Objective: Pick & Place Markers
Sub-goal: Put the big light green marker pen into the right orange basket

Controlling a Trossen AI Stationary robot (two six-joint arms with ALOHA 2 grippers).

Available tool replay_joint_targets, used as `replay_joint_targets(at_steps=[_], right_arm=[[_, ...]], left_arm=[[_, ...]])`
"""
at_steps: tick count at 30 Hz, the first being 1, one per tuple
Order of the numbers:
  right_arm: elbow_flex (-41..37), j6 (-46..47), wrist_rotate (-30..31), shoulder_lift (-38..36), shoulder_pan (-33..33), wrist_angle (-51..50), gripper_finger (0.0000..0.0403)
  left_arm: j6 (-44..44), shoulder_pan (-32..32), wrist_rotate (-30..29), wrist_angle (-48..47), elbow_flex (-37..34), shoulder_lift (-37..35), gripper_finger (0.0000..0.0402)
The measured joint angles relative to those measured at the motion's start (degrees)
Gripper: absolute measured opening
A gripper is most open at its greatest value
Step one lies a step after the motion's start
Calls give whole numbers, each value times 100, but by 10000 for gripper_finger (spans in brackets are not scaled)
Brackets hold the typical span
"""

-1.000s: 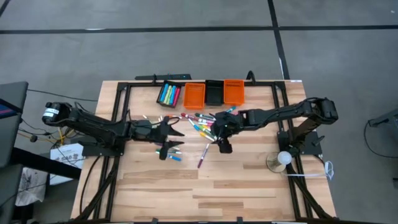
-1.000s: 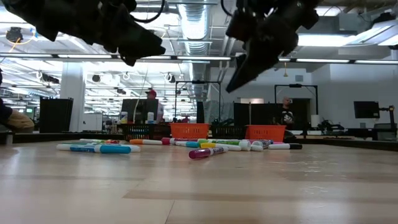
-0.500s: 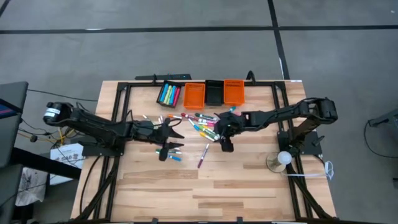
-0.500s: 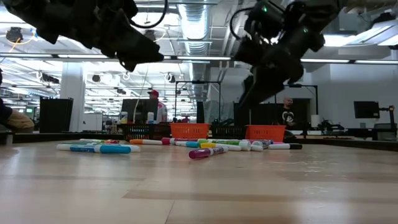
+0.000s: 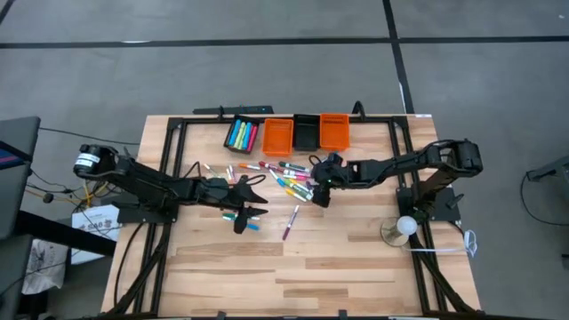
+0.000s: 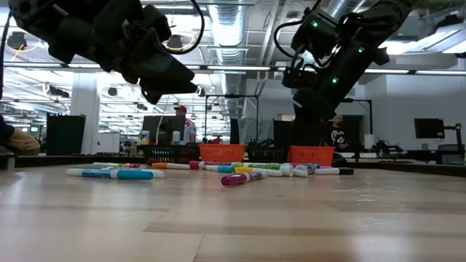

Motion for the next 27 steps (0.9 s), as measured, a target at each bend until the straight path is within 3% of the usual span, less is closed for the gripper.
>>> replay_joint_targets(at_steps=[12, 27], right_arm=[[-4, 448, 2, 0, 232, 94, 244], [-7, -5, 1, 2, 533, 806, 244]], left_arm=[[-7, -279, 1, 290, 0, 180, 155], [16, -294, -1, 343, 0, 178, 155]])
